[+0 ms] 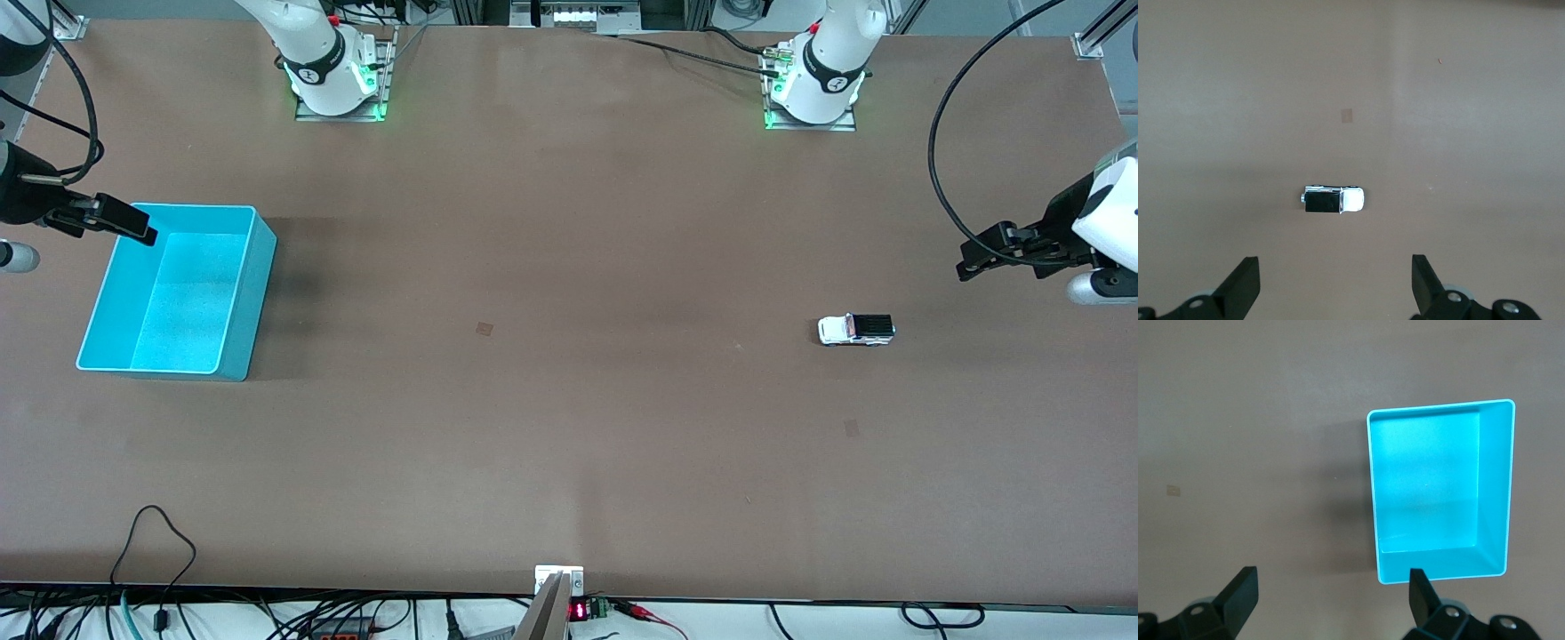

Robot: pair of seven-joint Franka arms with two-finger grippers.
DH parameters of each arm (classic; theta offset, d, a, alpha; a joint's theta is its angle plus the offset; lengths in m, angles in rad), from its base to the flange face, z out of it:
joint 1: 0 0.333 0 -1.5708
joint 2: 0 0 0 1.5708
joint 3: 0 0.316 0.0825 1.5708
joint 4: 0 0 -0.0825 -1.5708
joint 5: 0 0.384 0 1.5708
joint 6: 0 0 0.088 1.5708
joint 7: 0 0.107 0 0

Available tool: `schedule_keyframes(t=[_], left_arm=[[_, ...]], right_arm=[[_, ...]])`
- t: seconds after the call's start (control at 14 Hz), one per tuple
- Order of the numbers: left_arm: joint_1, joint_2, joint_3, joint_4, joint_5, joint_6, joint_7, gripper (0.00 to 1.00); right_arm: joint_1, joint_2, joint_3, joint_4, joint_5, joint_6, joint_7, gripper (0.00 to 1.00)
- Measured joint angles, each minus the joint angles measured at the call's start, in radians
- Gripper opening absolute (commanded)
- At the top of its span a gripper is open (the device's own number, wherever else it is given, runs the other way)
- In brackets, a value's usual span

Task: Wind and store white jeep toy
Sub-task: 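Move the left gripper down over the white toy jeep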

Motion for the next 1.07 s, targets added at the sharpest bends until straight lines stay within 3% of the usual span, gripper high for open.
schedule_keyframes(t=[0.64, 1.07], left_arm=[[-0.002, -0.014, 0.0, -0.052, 0.0, -0.013, 0.0, 1.0], [-0.002, 0.076, 0.0, -0.151, 0.0, 0.005, 0.0, 1.0]], right_arm=[[0.0, 0.0, 0.0, 0.0, 0.0, 0.0, 0.0, 1.0], [0.0, 0.0, 0.0, 0.0, 0.0, 0.0, 0.0, 1.0]])
